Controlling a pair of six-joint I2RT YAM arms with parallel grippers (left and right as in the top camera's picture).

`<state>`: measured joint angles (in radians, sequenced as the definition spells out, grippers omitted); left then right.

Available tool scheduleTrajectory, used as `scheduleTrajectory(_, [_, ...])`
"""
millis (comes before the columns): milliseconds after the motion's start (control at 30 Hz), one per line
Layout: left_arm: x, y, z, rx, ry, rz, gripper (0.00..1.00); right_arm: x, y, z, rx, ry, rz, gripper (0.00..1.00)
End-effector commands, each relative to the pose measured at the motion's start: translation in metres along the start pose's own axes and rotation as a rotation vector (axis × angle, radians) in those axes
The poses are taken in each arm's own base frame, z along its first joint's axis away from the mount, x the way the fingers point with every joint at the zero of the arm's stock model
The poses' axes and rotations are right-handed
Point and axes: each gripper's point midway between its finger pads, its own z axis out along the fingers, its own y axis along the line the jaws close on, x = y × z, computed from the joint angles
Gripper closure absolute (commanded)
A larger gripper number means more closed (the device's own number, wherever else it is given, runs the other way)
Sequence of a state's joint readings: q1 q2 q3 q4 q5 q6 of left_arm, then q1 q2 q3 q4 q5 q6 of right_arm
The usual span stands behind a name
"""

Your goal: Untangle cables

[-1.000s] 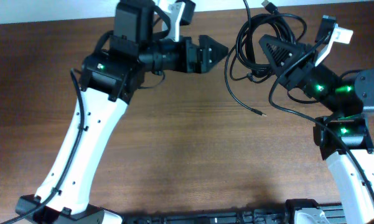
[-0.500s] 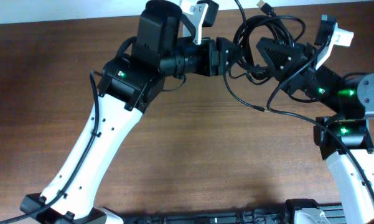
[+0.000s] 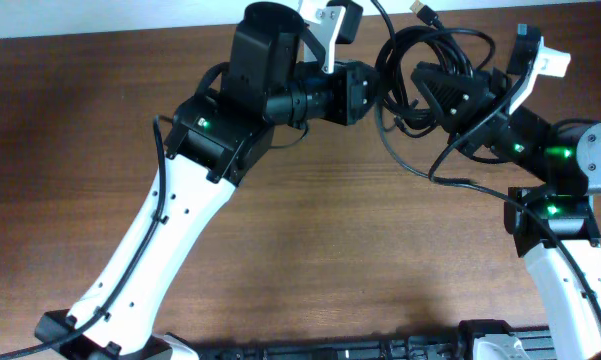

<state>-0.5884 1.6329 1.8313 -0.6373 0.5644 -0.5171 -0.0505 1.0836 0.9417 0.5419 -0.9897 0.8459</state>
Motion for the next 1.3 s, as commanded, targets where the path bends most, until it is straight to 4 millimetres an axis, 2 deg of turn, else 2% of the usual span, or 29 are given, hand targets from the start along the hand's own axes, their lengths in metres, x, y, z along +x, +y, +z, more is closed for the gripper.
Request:
scheduleTrajectory(0, [-0.002,-0.013,-0.003,0.013,-0.016,0.031,0.95,-0.006,0.012,0.0,-0.027,-0.006,-0.021,0.96])
scheduleTrajectory(67, [-0.004,-0.014,-0.004,0.017,-0.02,0.034,1.0,-0.006,0.013,0.0,-0.028,-0.004,-0.021,0.96])
scheduleTrajectory(200, [-0.004,-0.014,-0.004,0.017,-0.021,0.035,1.0,-0.005,0.013,0.0,-0.03,0.0,-0.02,0.93])
scheduleTrajectory(233, [-0.005,-0.015,-0.004,0.02,-0.026,0.038,1.0,-0.004,0.014,0.0,-0.036,0.007,-0.02,0.78])
scheduleTrajectory(267, [-0.007,-0.015,-0.004,0.02,-0.031,0.042,1.0,-0.003,0.014,0.0,-0.039,0.011,-0.02,0.71])
scheduleTrajectory(300, [-0.008,-0.014,-0.004,0.02,-0.034,0.05,1.0,-0.003,0.015,0.0,-0.041,0.012,-0.021,0.7])
scheduleTrajectory(333, [-0.008,-0.013,-0.005,0.018,-0.036,0.09,1.0,-0.003,0.015,0.0,-0.041,0.013,-0.02,0.61])
scheduleTrajectory(367, [-0.008,-0.013,-0.005,0.016,-0.037,0.127,1.0,-0.003,0.015,0.0,-0.04,0.012,-0.02,0.48])
scheduleTrajectory(433, [-0.009,-0.012,-0.005,0.013,-0.039,0.184,1.0,-0.003,0.015,0.0,-0.041,0.013,-0.021,0.34])
scheduleTrajectory(500, [-0.017,-0.004,-0.01,-0.003,-0.061,0.241,1.0,-0.003,0.014,0.0,-0.039,0.014,-0.017,0.16])
scheduleTrajectory(600, [-0.031,0.017,-0.022,-0.049,-0.095,0.235,1.0,-0.001,0.012,0.0,-0.034,0.019,-0.005,0.08])
scheduleTrajectory(733, [-0.046,0.04,-0.038,-0.09,-0.127,0.271,1.0,-0.001,0.012,0.0,-0.032,0.019,-0.008,0.05])
scheduleTrajectory(800, [-0.048,0.042,-0.042,-0.08,-0.124,0.319,1.0,-0.001,0.012,0.0,-0.031,0.019,-0.008,0.05])
scheduleTrajectory(1067, [-0.05,0.044,-0.043,-0.121,-0.111,0.763,1.0,0.012,-0.002,0.0,0.017,0.059,0.08,0.05])
scheduleTrajectory(1200, [-0.065,0.071,-0.05,-0.309,-0.132,0.768,1.0,0.017,-0.008,-0.001,0.038,0.074,0.12,0.05])
scheduleTrajectory(1267, [-0.067,0.075,-0.052,-0.338,-0.136,0.766,1.0,0.019,-0.01,-0.001,0.045,0.079,0.134,0.04])
